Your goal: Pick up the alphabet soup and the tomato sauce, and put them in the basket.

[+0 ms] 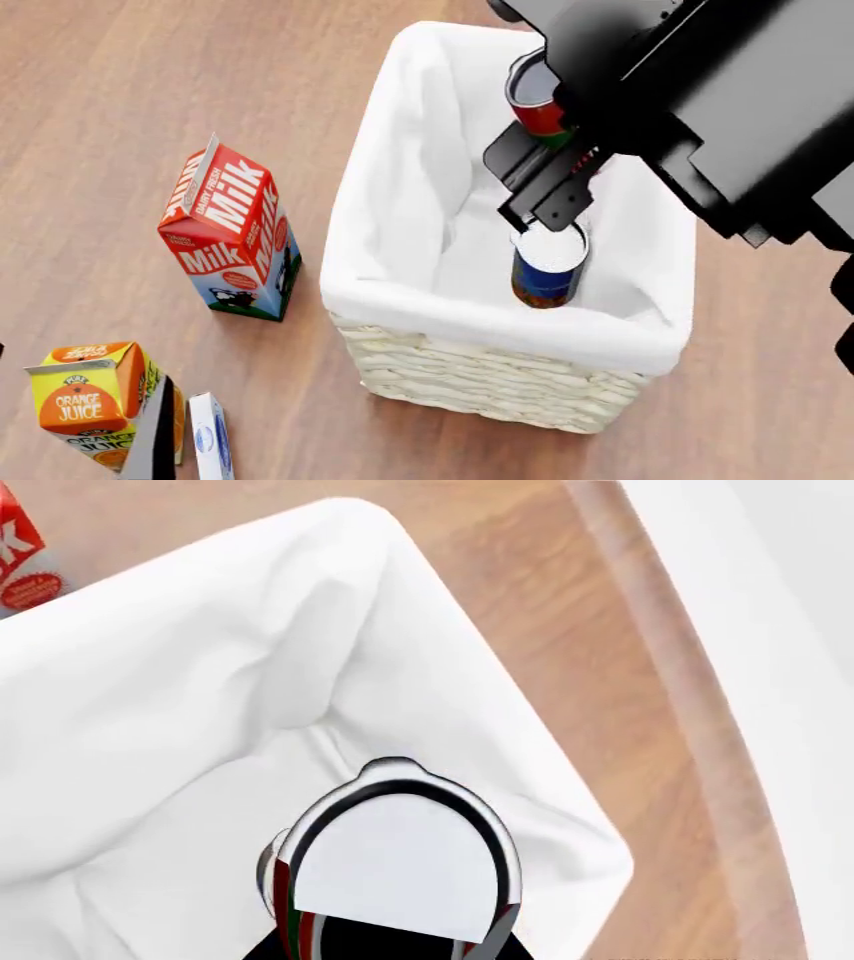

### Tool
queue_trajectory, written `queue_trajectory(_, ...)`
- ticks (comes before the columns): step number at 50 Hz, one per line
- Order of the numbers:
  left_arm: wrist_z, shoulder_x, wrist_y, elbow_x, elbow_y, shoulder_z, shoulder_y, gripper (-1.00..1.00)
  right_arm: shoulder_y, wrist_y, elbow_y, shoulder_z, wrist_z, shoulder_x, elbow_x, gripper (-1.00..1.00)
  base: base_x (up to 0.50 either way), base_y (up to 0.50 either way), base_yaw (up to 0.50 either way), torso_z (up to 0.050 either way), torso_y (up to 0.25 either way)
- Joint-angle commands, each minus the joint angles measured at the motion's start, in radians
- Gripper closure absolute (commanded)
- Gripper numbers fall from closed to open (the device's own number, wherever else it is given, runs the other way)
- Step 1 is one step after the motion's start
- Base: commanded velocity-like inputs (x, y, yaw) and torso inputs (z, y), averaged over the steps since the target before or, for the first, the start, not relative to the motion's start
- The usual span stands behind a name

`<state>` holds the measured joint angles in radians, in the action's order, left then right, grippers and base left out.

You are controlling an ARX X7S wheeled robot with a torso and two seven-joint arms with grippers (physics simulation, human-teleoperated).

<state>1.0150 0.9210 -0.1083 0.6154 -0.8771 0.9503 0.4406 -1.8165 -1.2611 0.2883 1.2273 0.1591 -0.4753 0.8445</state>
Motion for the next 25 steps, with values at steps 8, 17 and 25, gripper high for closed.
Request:
queue_trajectory(8,-0.002,0.005,0.01,0.007,0.007,-0.005,-0.004,-1.0,-0.085,0.086,0.293,0.183,0.234,0.171,-0.133,1.0,0.0,0.0,0.0,0.0,0.0)
queue_trajectory(17,-0.007,0.005,0.021,0.007,0.021,-0.008,-0.008,-1.0,-0.086,0.127,0.382,0.234,0.292,0.232,-0.171,1.0,0.0,0.0,0.0,0.0,0.0)
queue_trajectory(25,-0.007,0.009,0.028,0.011,0.022,-0.012,-0.01,-1.0,-0.087,0.166,0.463,0.252,0.333,0.276,-0.191,1.0,0.0,0.0,0.0,0.0,0.0)
